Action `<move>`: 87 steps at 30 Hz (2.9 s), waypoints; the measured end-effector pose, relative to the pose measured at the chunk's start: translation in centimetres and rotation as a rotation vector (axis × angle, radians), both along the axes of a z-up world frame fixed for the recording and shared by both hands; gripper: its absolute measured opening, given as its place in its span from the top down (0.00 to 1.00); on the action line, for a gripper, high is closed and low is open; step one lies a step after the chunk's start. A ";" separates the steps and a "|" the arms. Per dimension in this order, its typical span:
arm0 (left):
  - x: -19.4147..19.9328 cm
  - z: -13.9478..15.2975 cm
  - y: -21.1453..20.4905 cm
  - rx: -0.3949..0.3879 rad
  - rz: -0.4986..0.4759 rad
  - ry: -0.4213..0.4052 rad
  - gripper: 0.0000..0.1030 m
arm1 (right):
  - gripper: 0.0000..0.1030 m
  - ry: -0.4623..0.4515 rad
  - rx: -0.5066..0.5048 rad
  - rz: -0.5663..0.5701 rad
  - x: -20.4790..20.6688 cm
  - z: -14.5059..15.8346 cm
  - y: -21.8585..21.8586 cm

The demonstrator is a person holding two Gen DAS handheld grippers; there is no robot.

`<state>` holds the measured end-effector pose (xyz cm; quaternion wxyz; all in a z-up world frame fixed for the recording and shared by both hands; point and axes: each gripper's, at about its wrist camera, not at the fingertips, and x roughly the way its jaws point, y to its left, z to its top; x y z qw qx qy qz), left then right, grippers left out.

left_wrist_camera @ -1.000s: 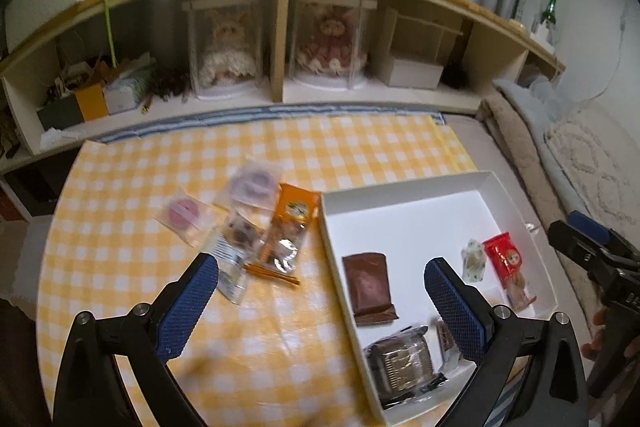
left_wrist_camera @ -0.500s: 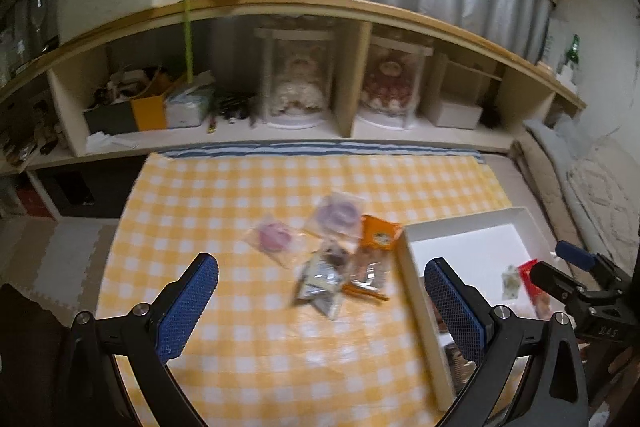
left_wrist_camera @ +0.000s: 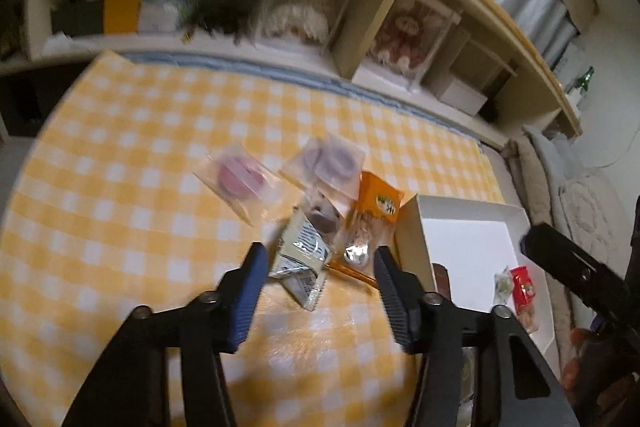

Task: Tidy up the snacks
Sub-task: 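Grasp the white printed packet with the left tool while the right tool grasps the orange bread packet, then lift both packets and carry them over the tray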

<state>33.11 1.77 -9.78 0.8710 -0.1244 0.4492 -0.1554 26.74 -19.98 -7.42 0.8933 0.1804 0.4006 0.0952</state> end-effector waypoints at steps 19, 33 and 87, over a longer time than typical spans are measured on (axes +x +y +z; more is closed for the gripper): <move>3.1 -4.2 2.0 -0.014 0.038 0.065 0.98 | 0.65 0.132 -0.139 0.270 2.9 -7.8 4.8; 1.7 -1.5 6.9 0.064 0.116 0.155 0.98 | 0.97 0.081 -0.609 0.424 2.9 -10.8 10.1; 3.1 -5.8 4.3 0.067 0.435 0.146 0.51 | 0.60 0.474 -0.340 -0.188 10.6 -11.2 7.1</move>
